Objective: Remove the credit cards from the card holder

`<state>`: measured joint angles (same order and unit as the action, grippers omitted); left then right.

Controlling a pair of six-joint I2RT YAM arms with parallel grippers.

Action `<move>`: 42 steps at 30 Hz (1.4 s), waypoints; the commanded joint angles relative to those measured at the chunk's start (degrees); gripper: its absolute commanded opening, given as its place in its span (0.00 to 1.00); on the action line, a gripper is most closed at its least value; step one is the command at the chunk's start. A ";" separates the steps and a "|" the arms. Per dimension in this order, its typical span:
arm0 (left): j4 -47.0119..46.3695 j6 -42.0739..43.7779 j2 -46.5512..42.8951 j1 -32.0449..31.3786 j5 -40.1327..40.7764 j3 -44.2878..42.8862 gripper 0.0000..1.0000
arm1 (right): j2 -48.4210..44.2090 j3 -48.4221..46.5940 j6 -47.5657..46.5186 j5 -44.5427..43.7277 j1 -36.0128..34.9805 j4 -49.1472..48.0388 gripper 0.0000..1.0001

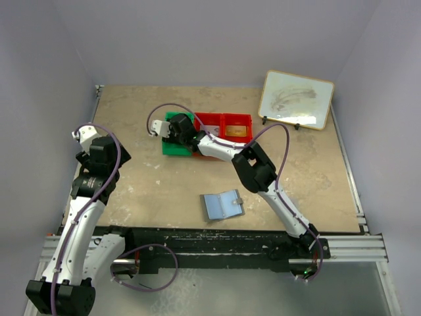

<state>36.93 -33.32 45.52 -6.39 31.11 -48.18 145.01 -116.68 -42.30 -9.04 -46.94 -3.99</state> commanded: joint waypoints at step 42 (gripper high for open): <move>-1.81 1.30 0.18 0.33 -0.19 -0.51 0.74 | -20.03 23.56 11.33 5.92 1.06 -10.49 0.55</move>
<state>36.97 -33.30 45.80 -6.39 30.83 -48.18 127.24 -91.37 -34.46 -2.04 -46.24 -10.09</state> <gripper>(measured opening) 0.746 0.549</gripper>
